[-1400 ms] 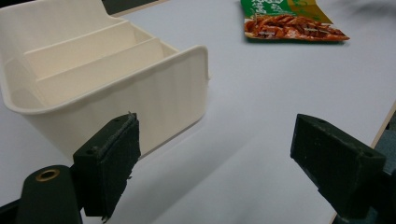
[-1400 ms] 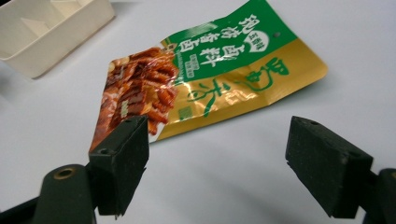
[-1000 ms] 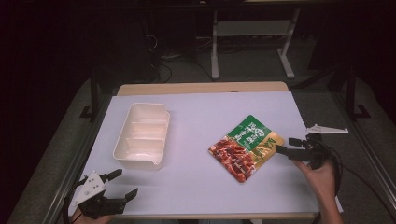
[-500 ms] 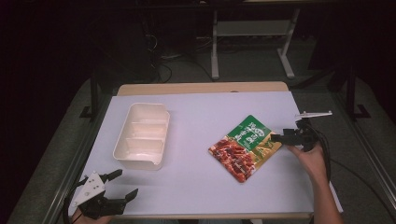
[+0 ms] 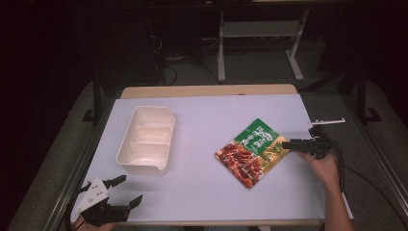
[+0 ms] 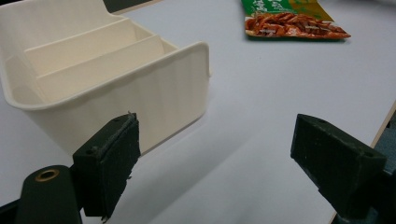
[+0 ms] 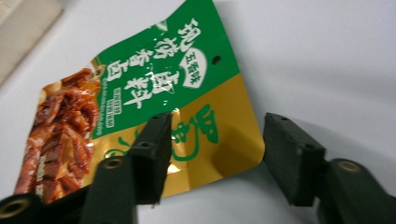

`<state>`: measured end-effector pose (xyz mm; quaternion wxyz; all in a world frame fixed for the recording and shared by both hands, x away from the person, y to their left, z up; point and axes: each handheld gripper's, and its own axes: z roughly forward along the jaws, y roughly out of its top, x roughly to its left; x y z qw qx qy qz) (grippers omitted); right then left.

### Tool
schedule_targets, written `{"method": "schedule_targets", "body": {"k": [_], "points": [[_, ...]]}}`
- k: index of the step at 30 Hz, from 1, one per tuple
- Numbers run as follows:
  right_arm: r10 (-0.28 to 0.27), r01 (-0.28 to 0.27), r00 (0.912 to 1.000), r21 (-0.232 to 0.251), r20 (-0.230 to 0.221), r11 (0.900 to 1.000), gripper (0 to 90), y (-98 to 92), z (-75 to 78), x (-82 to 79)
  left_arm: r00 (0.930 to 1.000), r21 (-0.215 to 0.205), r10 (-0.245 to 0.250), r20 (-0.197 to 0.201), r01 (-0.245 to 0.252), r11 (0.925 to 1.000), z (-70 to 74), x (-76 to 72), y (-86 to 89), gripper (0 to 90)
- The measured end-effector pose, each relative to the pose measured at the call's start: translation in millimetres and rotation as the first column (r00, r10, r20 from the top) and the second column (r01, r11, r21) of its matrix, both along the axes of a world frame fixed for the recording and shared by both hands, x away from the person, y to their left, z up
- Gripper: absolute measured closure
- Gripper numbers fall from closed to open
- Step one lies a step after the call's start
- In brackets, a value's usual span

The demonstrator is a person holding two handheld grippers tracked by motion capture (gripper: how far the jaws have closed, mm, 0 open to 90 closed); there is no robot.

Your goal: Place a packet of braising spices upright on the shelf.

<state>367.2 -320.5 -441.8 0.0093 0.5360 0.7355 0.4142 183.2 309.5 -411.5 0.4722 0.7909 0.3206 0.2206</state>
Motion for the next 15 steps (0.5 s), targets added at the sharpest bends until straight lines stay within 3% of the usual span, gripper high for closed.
{"method": "schedule_targets", "body": {"k": [6, 9, 15], "points": [[-0.016, 0.012, 0.9992, 0.124, 0.035, 0.992, 56.0, -8.6, -1.1, -12.7, 1.0, 0.004, -0.002, 0.002, 0.002, 1.0, 0.5, -0.9, -0.4, 15.0], [-0.015, 0.007, 0.9988, 0.16, 0.046, 0.987, 58.0, -8.5, -0.6, -17.1, 1.0, 0.003, -0.004, 0.003, 0.004, 1.0, 0.2, -0.8, -1.8, 15.0], [-0.017, 0.008, 0.9986, 0.162, 0.05, 0.987, 58.9, -0.3, -3.4, -18.5, 1.0, 0.004, -0.003, 0.001, 0.003, 1.0, 0.5, -1.2, -2.9, 15.0]]}}
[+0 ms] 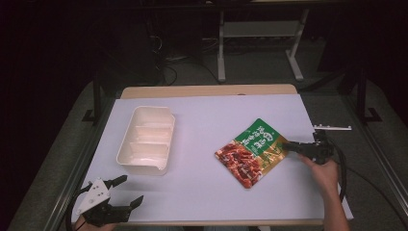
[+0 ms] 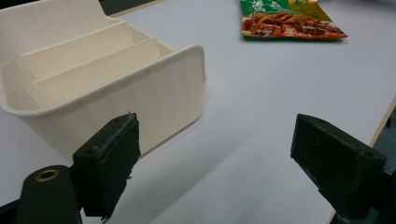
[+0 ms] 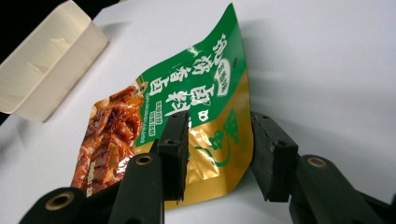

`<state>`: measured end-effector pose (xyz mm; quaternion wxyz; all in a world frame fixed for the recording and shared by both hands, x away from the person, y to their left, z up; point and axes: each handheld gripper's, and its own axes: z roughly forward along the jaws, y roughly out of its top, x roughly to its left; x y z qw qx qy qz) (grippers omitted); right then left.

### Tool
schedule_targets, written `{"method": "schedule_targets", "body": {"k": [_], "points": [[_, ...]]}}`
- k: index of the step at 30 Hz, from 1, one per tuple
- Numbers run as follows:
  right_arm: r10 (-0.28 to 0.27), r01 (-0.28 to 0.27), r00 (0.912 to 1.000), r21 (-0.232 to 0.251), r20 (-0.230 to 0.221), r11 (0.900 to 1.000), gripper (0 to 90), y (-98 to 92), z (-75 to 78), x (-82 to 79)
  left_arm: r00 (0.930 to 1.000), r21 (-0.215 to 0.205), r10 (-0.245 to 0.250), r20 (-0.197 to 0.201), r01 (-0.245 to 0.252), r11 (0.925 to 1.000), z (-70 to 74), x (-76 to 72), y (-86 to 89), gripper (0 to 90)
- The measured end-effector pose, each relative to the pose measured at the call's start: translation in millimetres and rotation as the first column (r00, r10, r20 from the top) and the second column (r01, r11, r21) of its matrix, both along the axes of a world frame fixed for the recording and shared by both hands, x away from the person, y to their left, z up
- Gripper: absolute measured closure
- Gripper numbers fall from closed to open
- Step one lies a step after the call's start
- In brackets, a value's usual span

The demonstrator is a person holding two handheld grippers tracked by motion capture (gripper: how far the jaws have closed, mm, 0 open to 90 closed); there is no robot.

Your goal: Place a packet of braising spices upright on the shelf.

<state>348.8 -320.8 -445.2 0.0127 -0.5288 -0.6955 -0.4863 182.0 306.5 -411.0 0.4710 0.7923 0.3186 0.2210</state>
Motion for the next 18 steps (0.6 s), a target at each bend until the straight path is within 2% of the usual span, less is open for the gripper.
{"method": "schedule_targets", "body": {"k": [2, 5, 10, 15, 16, 18], "points": [[-0.006, 0.006, 1.0, -0.029, -0.005, 1.0, 59.1, 7.8, -1.7, 1.4, 1.0, 0.003, -0.002, -0.001, 0.002, 1.0, 0.2, 0.6, -0.1, 15.0], [-0.015, 0.015, 0.9998, -0.042, -0.012, 0.999, 59.0, 12.3, -2.7, 2.6, 1.0, 0.0, -0.002, 0.003, 0.002, 1.0, 0.3, 0.5, -0.5, 15.0], [-0.064, 0.061, 0.9971, -0.084, -0.041, 0.995, 60.1, 20.3, -8.5, 3.9, 0.9999, 0.015, -0.011, 0.003, 0.011, 0.9998, 0.8, 1.4, -0.3, 15.0], [-0.096, 0.091, 0.9949, -0.13, -0.032, 0.987, 64.9, 26.0, -9.6, 4.1, 0.9999, 0.011, -0.013, 0.007, 0.013, 0.9999, 0.8, 1.9, -2.0, 15.0], [-0.1, 0.096, 0.9945, -0.134, -0.029, 0.986, 64.8, 27.2, -9.7, 4.2, 0.9999, 0.014, -0.013, 0.005, 0.012, 0.9998, 1.1, 1.9, -1.9, 15.0], [-0.099, 0.096, 0.9945, -0.101, -0.033, 0.99, 62.3, 28.4, -9.9, 3.5, 0.9999, 0.012, -0.012, 0.008, 0.012, 0.9999, 1.2, 2.2, -1.8, 15.0]]}}
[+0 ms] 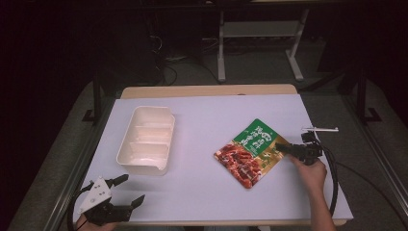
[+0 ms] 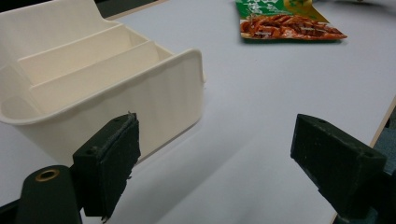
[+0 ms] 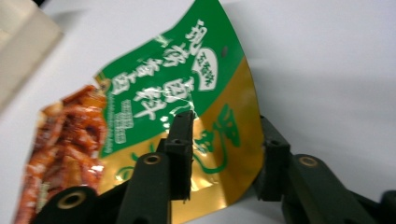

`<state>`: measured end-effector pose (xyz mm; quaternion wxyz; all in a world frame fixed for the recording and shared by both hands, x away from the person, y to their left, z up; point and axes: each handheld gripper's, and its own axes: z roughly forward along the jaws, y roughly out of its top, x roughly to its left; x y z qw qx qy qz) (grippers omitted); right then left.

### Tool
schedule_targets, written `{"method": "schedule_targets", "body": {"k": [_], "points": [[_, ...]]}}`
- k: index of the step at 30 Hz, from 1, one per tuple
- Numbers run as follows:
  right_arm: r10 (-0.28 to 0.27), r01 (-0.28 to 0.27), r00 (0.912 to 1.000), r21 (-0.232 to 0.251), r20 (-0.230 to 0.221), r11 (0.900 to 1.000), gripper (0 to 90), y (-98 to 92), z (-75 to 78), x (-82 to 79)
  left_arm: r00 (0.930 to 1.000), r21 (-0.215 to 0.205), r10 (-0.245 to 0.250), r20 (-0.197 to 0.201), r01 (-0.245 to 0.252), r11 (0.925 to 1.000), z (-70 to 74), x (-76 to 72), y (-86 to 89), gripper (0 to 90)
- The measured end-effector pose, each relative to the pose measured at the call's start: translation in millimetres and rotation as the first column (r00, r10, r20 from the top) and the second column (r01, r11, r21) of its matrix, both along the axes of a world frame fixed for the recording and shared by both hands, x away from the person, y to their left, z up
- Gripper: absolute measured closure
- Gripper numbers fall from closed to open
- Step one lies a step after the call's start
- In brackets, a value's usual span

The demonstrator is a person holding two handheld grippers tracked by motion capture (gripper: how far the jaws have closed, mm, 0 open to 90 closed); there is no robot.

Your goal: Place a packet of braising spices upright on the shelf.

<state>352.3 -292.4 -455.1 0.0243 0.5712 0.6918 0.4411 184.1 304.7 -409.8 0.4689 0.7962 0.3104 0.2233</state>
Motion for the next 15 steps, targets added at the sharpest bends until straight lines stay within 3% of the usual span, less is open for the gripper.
{"method": "schedule_targets", "body": {"k": [15], "points": [[-0.022, 0.022, 0.9997, 0.005, -0.005, 1.0, 55.2, -5.9, 0.2, -12.4, 1.0, -0.001, 0.0, 0.004, 0.0, 1.0, 0.2, -0.8, 0.0, 15.0]]}}
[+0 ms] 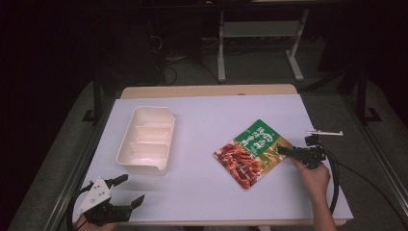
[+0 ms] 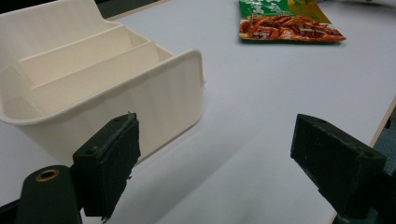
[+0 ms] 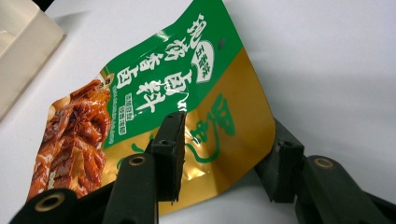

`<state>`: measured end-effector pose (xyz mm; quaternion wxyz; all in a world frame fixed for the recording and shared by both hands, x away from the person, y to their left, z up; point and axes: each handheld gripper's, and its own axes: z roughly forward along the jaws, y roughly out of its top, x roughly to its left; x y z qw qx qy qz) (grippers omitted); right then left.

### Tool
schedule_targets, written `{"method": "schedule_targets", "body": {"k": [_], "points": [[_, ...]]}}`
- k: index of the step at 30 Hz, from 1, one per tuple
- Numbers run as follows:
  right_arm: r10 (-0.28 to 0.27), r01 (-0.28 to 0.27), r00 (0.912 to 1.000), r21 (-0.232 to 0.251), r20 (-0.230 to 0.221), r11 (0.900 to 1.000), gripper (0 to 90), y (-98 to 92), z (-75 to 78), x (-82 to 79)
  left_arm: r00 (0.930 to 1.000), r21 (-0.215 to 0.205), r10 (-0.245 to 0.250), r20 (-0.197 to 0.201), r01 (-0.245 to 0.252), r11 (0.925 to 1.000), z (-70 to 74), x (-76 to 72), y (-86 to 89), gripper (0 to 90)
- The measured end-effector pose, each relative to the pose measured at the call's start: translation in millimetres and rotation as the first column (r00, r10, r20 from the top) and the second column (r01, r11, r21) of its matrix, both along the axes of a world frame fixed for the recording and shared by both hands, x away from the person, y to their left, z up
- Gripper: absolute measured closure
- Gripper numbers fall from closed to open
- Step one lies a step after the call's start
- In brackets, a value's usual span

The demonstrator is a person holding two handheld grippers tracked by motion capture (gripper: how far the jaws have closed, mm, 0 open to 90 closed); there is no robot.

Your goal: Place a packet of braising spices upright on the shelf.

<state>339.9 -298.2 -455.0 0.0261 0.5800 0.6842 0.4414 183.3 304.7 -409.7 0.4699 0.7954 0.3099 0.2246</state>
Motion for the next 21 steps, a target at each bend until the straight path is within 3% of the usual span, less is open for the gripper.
{"method": "schedule_targets", "body": {"k": [9, 13, 16, 21], "points": [[-0.018, 0.017, 0.9992, 0.029, 0.035, 0.999, 58.9, 7.8, 0.2, -3.1, 1.0, 0.002, -0.008, 0.006, 0.008, 1.0, 0.7, 0.6, -2.0, 15.0], [-0.026, 0.027, 0.9987, -0.012, 0.044, 1.0, 63.5, 13.1, -1.4, 0.5, 0.9999, -0.001, -0.01, 0.004, 0.01, 1.0, 0.5, 1.3, -3.4, 15.0], [-0.03, 0.033, 0.9984, -0.072, 0.047, 0.997, 68.4, 18.5, -2.1, 4.9, 0.9999, 0.002, -0.014, 0.005, 0.014, 0.9999, 0.7, 2.3, -3.7, 15.0], [-0.026, 0.03, 0.9983, -0.093, 0.052, 0.995, 84.1, 23.5, -0.1, 8.4, 0.9999, 0.006, -0.015, 0.006, 0.015, 0.9999, 1.0, 2.7, -4.3, 15.0]]}}
